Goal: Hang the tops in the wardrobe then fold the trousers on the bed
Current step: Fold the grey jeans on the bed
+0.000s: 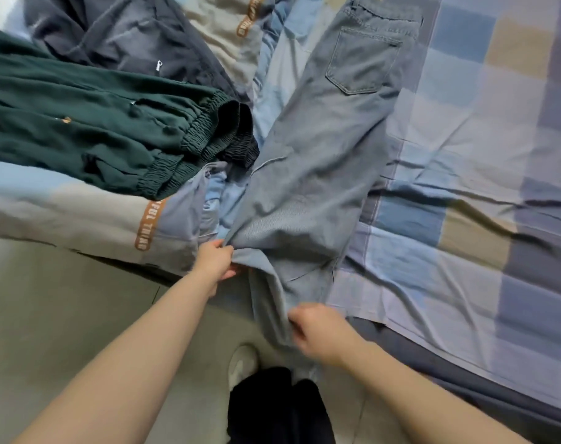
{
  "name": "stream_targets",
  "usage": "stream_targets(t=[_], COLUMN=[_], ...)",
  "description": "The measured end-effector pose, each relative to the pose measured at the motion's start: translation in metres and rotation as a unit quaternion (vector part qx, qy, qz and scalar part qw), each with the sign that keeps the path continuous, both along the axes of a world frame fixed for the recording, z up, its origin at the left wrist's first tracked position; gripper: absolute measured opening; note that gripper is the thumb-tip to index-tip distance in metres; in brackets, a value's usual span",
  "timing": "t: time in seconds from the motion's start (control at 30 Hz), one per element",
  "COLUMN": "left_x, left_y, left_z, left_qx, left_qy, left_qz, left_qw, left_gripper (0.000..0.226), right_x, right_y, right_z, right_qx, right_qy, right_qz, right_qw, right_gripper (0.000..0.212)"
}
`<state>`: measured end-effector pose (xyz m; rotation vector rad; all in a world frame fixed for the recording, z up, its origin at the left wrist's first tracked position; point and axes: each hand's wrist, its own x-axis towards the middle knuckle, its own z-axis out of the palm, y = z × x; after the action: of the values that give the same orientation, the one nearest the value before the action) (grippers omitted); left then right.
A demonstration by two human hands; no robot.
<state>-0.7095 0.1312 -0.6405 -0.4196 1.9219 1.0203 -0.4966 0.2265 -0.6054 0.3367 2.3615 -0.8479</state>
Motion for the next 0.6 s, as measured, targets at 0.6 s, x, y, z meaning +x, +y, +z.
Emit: stream_targets(t=[0.6], left_x=[-0.006], left_y=[-0.074], left_z=[-0.025], left_qx=[0.002], left_qy=[0.027], left_qz=[-0.206], left_qw=[0.978], left_gripper=[0.022], right_x=[-0.025], right_y=[0.031], right_z=[-0.077], right_qx=[-0.259], right_qy=[-0.075], right_qz=[-0.685], right_qw=[0.677], right_gripper=[0.038])
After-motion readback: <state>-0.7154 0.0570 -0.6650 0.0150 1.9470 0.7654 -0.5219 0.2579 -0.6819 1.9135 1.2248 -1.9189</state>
